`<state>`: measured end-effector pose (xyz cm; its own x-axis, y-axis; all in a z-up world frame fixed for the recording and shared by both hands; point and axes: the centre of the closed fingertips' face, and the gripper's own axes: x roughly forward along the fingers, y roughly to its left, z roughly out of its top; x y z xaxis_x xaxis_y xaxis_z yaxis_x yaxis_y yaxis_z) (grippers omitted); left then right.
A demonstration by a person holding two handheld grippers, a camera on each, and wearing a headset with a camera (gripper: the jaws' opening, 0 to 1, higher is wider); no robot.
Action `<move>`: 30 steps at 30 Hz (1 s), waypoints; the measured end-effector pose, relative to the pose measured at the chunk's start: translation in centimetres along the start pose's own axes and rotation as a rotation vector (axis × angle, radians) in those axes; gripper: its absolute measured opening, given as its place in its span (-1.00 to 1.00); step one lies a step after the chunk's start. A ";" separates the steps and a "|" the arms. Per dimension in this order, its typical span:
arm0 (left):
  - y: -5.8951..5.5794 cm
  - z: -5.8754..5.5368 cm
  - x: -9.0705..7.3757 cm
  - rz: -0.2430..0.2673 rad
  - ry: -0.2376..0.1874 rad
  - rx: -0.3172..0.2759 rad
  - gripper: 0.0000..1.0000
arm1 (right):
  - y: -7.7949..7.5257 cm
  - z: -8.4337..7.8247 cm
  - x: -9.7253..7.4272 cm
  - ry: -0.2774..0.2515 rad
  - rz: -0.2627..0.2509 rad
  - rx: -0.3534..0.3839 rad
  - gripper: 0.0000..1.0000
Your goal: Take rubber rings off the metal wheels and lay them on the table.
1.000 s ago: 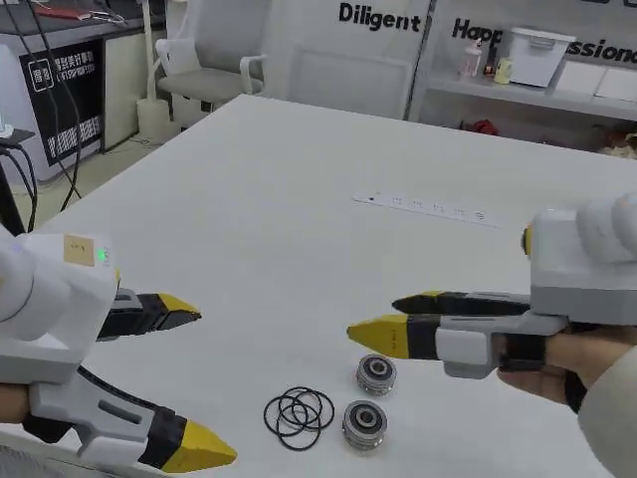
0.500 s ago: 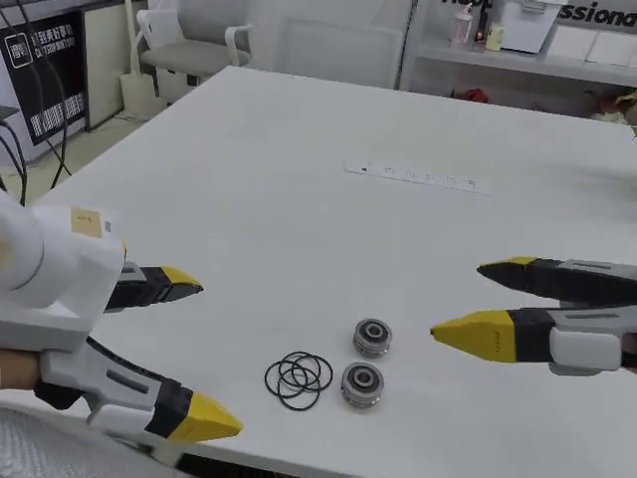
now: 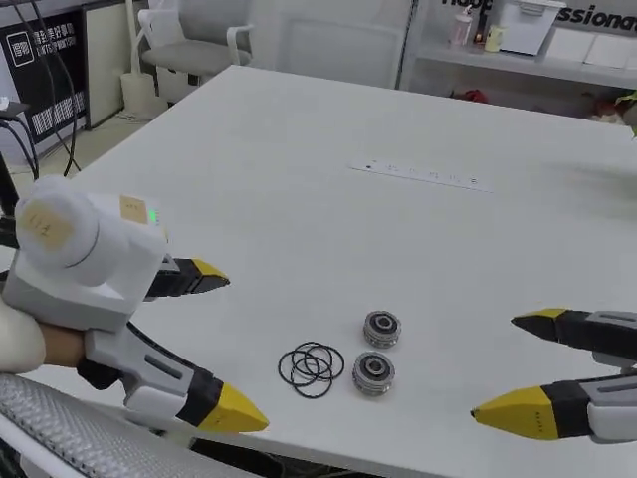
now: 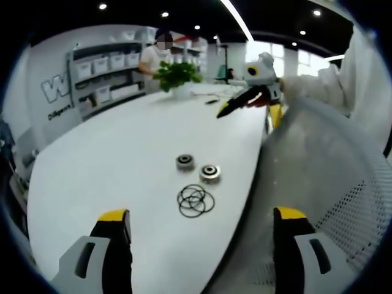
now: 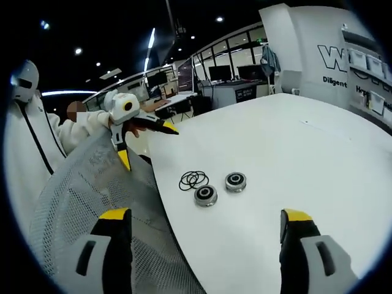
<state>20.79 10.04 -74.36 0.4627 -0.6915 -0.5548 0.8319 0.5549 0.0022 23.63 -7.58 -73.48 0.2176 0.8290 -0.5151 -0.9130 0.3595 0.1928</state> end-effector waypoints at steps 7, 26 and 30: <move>-0.3 -0.3 0.4 -0.036 0.011 0.016 1.00 | 1.5 -3.5 1.3 0.100 0.032 0.032 0.94; -0.2 -1.6 1.4 -0.063 0.007 -0.025 0.95 | 1.5 -5.6 1.1 0.201 0.037 0.031 0.89; -0.3 -1.5 1.3 -0.058 0.005 -0.029 0.94 | 1.5 -6.0 1.0 0.217 0.039 0.024 0.89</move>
<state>20.71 9.69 -76.37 0.4122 -0.7208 -0.5573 0.8480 0.5271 -0.0546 20.37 -8.75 -78.72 0.1009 0.7317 -0.6741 -0.9101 0.3417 0.2347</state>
